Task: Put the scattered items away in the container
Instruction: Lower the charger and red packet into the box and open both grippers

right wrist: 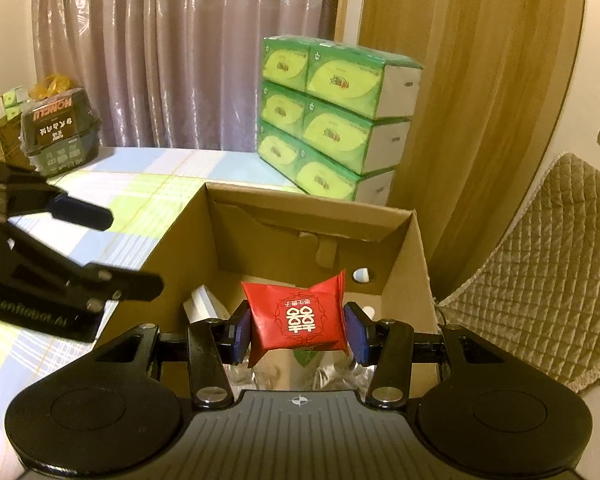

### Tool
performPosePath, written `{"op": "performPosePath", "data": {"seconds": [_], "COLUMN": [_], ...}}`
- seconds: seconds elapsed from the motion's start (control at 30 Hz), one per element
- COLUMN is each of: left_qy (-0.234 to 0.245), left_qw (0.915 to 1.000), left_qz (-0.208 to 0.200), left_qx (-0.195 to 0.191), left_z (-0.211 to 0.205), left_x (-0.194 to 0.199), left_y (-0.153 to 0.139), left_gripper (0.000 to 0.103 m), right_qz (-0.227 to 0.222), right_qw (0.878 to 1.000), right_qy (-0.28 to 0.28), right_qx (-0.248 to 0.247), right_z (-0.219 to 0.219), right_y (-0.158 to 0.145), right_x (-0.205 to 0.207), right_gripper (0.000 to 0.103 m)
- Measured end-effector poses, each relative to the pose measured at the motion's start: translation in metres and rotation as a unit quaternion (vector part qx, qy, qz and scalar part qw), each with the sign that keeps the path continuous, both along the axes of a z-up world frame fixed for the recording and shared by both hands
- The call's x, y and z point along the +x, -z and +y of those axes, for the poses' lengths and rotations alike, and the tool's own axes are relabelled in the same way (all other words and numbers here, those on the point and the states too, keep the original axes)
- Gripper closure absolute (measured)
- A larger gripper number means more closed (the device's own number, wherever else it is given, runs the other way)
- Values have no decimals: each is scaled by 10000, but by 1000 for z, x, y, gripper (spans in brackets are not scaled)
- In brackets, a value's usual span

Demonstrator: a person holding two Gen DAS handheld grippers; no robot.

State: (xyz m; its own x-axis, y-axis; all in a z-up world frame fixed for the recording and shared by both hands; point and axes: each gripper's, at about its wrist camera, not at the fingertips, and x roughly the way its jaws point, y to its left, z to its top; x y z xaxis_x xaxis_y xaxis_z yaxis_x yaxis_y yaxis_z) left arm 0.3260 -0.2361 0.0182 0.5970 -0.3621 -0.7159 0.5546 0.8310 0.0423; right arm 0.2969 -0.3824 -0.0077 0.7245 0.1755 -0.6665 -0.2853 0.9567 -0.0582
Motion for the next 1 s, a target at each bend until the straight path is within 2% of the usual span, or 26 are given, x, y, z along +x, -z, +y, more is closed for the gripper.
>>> {"op": "performPosePath", "data": {"seconds": [0.37,0.4,0.43,0.47,0.8,1.0], "left_qy": [-38,-36,-36,-39,-105,-202], "left_qw": [10000,10000,10000,10000,9999,9997], "left_qz": [22,16,12,16,56,85], "left_qx": [14,22,26,24,-21,-69], "left_z": [8,9,10,11,20,24], "left_x": [1,0,0,0,-9,-27], "left_y": [4,4,4,5,7,6], "left_gripper": [29,28,29,28,28,20], "right_qz": [-40,-44,-32,-58,-4,96], "right_qw": [10000,9999,9999,9999,9999,9994], "right_qy": [13,-1,-3,-17,84,257], "right_qx": [70,108,130,156,94,198], "right_z": [6,7,7,7,-2,-12], "right_y": [-1,0,0,0,2,-2], "right_x": [12,13,14,14,6,-11], "right_gripper": [56,51,34,29,29,28]}}
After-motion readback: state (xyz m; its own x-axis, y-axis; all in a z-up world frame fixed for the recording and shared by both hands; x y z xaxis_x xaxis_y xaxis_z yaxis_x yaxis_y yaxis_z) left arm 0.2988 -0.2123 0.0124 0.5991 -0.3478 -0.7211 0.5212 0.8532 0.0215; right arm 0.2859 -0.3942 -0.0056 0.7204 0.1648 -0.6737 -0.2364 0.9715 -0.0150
